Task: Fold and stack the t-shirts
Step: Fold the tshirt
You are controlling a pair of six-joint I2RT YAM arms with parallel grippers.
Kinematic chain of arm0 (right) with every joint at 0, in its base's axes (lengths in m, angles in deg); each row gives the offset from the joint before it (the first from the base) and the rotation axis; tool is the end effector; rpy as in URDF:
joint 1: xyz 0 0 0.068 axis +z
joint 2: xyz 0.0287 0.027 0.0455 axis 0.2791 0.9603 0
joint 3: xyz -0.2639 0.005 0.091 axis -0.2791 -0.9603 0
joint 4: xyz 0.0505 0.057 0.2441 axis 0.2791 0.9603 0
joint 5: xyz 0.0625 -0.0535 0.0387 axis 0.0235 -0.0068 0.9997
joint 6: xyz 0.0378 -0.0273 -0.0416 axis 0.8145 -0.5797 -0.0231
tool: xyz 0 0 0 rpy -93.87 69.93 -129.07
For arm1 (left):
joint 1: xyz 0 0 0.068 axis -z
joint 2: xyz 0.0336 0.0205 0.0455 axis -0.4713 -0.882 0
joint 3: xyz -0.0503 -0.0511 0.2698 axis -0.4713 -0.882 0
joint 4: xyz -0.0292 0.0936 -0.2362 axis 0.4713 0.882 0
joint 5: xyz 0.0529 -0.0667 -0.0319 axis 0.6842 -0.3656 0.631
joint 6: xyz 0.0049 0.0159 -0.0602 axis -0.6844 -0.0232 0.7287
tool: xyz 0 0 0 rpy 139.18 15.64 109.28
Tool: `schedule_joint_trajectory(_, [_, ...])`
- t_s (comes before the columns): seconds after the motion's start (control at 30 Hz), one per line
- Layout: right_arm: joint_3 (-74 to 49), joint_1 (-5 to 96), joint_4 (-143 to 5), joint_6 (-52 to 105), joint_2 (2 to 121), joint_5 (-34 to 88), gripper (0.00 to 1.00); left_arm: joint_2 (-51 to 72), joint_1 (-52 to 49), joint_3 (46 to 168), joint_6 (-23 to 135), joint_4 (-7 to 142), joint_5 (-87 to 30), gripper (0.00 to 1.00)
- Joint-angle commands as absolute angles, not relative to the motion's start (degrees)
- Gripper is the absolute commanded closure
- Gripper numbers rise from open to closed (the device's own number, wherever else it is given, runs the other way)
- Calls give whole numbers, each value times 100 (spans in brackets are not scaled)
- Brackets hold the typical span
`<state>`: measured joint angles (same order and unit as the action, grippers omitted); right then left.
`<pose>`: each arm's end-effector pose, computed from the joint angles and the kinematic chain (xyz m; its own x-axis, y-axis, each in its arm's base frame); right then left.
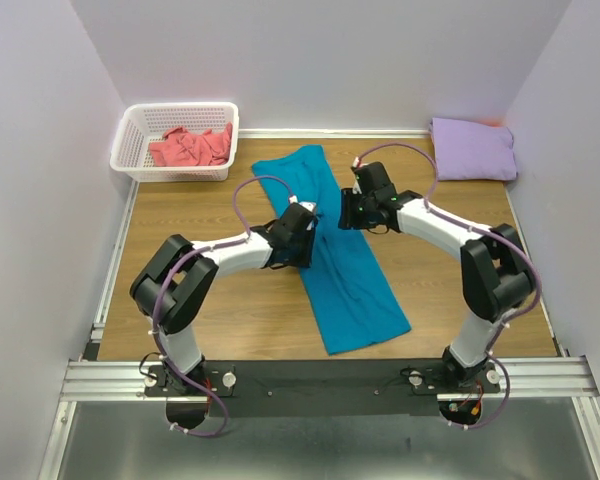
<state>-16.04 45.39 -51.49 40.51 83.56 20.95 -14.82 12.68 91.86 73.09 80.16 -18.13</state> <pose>0.3451 0.1943 0.2116 -0.8004 -0.0378 -0.5982 -0.2338 0.9387 0.2535 0.2701 -0.2309 0.1601 -0.8456 0.0869 -0.5266 0.2590 0.9295 -0.2625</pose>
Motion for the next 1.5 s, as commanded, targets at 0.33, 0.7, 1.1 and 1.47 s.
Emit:
schedule_joint_trajectory(0.33, [-3179,4468,-4607,4144,6683,2625,47,-1893,231,11735,6505,9818,-1304,50])
schedule_joint_trajectory(0.7, [-3777,4688,-4606,4523,6718,3109,47,-4453,-140,14631,6231,9836,-1092,57])
schedule_joint_trajectory(1.1, [-4287,4811,-4554,4944,6910,3706,47,-5719,-140,15378,6003,9713,-1505,57])
schedule_joint_trajectory(1.47, [-3840,5373,-4361,5252,7421,4024,46,-6072,-219,16143,5827,9686,-1514,55])
